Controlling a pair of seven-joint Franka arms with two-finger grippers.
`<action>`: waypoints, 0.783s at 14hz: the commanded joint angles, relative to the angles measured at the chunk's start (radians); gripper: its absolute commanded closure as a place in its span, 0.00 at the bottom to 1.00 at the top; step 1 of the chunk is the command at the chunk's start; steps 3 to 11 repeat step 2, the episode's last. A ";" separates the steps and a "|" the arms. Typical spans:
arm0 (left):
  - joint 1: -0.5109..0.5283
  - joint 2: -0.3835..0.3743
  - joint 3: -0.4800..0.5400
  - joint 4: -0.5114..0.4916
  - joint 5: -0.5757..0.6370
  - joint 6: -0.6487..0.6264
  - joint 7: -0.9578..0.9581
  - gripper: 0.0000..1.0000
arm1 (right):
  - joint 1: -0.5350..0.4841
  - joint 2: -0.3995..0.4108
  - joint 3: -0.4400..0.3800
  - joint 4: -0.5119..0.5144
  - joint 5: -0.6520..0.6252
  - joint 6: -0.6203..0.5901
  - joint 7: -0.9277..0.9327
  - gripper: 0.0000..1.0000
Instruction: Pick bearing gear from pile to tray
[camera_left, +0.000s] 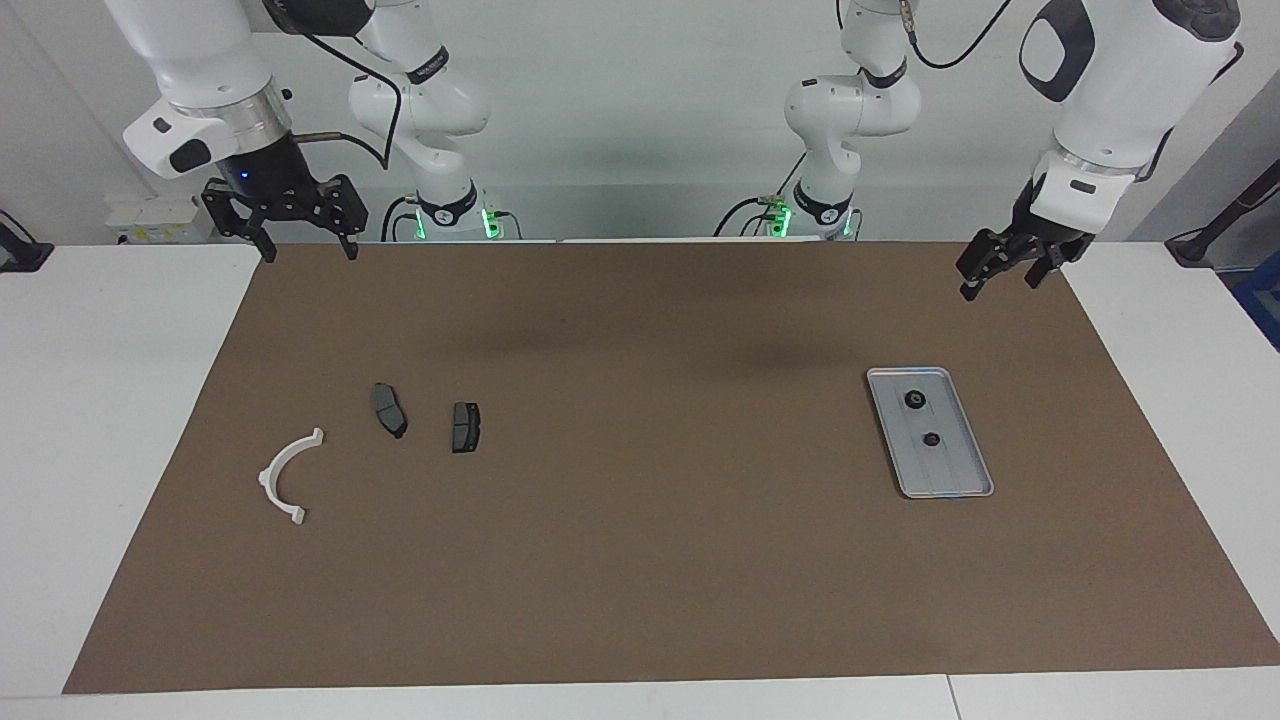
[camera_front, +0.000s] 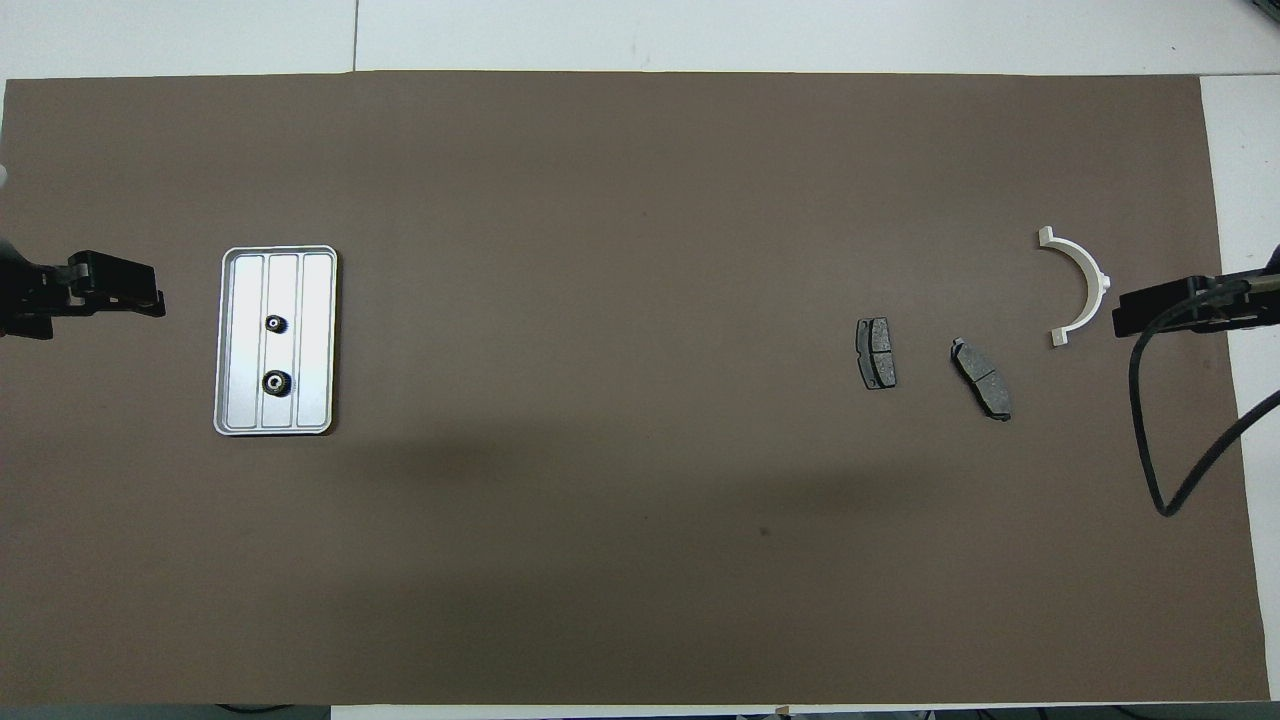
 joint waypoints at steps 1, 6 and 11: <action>0.005 0.019 -0.004 0.040 -0.012 -0.035 0.015 0.00 | -0.017 -0.016 0.006 -0.017 0.029 -0.001 -0.019 0.00; 0.005 0.019 -0.004 0.040 -0.010 -0.036 0.015 0.00 | -0.017 -0.016 0.006 -0.019 0.029 -0.001 -0.019 0.00; 0.005 0.019 -0.004 0.040 -0.010 -0.036 0.015 0.00 | -0.017 -0.016 0.006 -0.019 0.029 -0.001 -0.019 0.00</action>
